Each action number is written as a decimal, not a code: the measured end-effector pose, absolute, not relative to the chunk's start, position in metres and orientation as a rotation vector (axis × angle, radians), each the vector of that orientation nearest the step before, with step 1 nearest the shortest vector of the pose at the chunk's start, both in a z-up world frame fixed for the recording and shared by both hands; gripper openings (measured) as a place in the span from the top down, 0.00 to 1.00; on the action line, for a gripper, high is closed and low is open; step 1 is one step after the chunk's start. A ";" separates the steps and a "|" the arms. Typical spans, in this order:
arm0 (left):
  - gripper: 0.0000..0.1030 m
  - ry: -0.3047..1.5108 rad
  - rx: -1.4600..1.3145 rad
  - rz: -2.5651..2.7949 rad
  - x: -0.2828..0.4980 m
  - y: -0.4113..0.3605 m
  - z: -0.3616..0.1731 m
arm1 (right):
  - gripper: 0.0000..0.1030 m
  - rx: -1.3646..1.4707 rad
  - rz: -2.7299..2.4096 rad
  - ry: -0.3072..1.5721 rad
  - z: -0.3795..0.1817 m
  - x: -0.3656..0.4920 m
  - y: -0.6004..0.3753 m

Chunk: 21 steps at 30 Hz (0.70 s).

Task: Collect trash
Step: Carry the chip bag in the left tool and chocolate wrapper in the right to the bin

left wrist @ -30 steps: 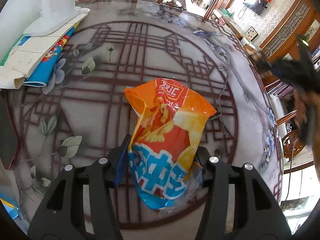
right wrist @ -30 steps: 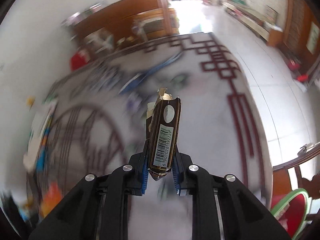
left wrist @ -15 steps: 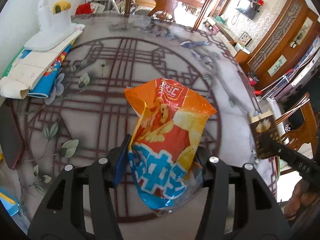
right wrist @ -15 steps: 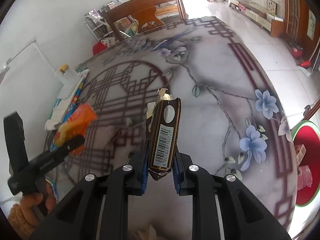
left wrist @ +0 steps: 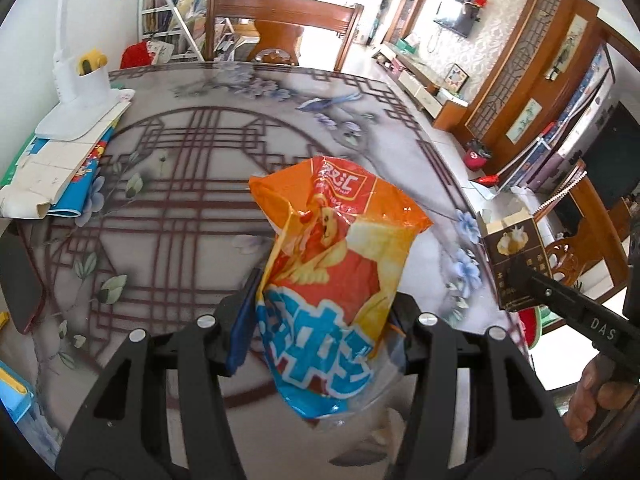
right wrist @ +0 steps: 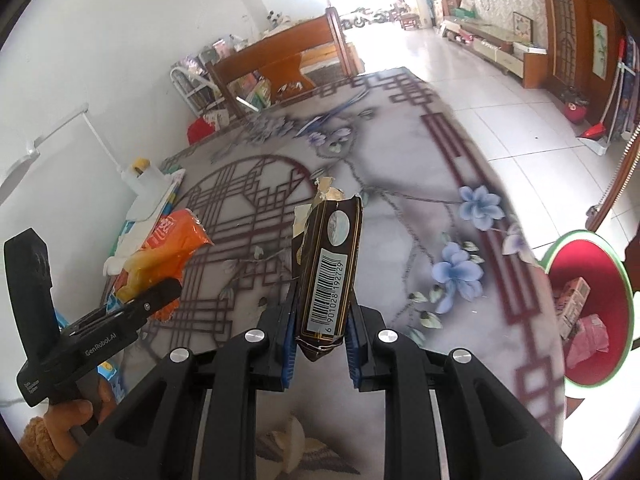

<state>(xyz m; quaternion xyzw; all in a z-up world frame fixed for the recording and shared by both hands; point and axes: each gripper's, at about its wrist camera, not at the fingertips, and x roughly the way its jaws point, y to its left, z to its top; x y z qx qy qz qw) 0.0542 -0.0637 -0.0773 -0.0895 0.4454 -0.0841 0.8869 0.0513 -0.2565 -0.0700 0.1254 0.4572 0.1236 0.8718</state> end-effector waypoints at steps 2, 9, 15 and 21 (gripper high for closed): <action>0.50 0.925 -0.183 -0.188 0.053 -0.072 -0.075 | 0.82 0.273 0.244 0.947 -0.068 0.046 -0.265; 0.50 0.905 -0.156 -0.240 0.047 -0.103 -0.063 | 0.82 0.309 0.189 0.921 -0.062 0.033 -0.297; 0.50 0.894 -0.124 -0.296 0.046 -0.134 -0.055 | 0.82 0.333 0.149 0.901 -0.057 0.022 -0.322; 0.50 0.882 -0.087 -0.340 0.046 -0.164 -0.049 | 0.82 0.357 0.109 0.887 -0.054 0.014 -0.348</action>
